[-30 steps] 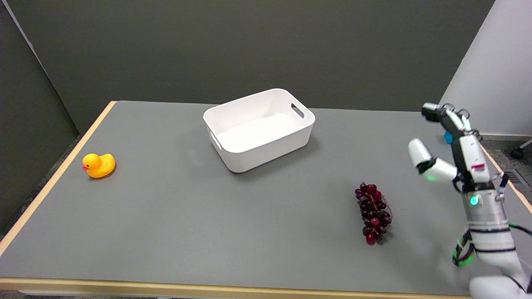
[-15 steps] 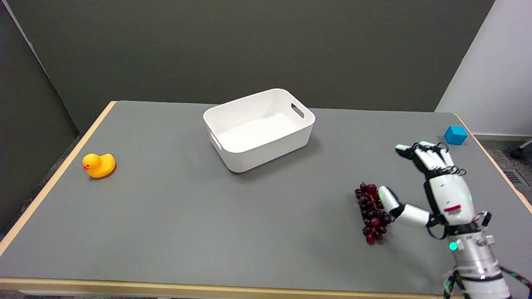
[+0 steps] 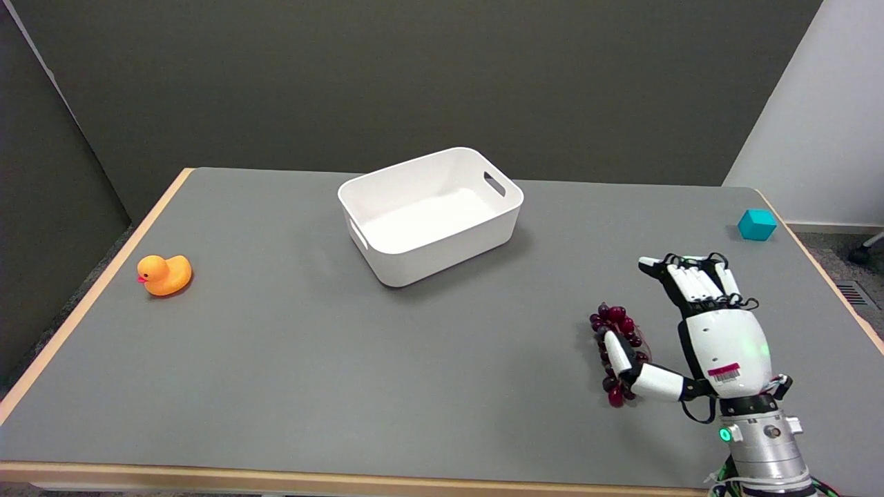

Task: Pick up the grape.

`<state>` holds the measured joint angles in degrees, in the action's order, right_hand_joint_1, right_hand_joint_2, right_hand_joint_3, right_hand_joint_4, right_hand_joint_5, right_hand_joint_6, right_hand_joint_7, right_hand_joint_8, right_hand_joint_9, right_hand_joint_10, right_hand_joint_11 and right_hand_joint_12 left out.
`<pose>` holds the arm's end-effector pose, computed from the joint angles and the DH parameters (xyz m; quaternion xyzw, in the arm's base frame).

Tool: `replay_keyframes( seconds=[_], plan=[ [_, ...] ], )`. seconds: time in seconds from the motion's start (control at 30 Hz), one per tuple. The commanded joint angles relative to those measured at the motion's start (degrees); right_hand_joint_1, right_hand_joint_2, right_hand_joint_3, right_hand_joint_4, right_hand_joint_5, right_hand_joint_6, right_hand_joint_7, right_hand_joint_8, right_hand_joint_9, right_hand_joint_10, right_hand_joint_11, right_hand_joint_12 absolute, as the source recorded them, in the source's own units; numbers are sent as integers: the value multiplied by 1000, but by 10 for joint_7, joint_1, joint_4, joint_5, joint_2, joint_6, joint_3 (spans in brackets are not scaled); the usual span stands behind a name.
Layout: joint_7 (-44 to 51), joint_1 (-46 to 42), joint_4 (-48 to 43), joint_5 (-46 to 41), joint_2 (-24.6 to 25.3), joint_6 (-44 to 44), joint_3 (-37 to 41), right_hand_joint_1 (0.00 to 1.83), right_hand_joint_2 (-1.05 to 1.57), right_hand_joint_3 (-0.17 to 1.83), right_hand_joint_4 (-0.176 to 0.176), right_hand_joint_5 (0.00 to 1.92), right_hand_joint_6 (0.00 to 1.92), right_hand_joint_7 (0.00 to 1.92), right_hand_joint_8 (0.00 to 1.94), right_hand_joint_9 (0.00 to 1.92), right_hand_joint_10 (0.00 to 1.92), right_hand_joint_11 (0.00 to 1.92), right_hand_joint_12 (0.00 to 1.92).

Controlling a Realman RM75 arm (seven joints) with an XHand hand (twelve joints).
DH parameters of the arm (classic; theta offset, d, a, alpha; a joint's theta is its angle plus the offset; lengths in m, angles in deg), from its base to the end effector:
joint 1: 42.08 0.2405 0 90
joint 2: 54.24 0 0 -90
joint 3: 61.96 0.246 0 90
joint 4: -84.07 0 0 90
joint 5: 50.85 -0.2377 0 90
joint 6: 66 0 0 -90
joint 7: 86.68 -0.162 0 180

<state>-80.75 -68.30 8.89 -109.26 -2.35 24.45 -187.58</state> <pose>-0.3024 -0.1674 0.3526 0.6371 0.0868 0.2440 0.7260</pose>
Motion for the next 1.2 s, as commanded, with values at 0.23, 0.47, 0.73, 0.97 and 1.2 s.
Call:
replay_keyframes(
  seconds=[0.23, 0.47, 0.73, 0.97, 1.2],
  plan=[
    [92, 54, 1, -160, 6, -119, -44, 399, 602, 909, -74, 280, 570, 381, 566, 332, 993, -1, 1086],
    [93, 47, 1, -185, 21, -131, -50, 394, 600, 907, -85, 260, 542, 348, 542, 311, 974, -1, 1091],
    [93, 43, 1, -185, 28, -136, -57, 390, 601, 915, -105, 230, 511, 303, 516, 268, 923, -1, 1085],
    [93, 46, 1, -184, 31, -137, -62, 393, 598, 917, -109, 224, 509, 289, 509, 262, 913, -1, 1077],
    [93, 54, 1, -180, 31, -137, -62, 449, 612, 921, -125, 232, 523, 317, 528, 282, 935, -1, 1085]
  ],
)
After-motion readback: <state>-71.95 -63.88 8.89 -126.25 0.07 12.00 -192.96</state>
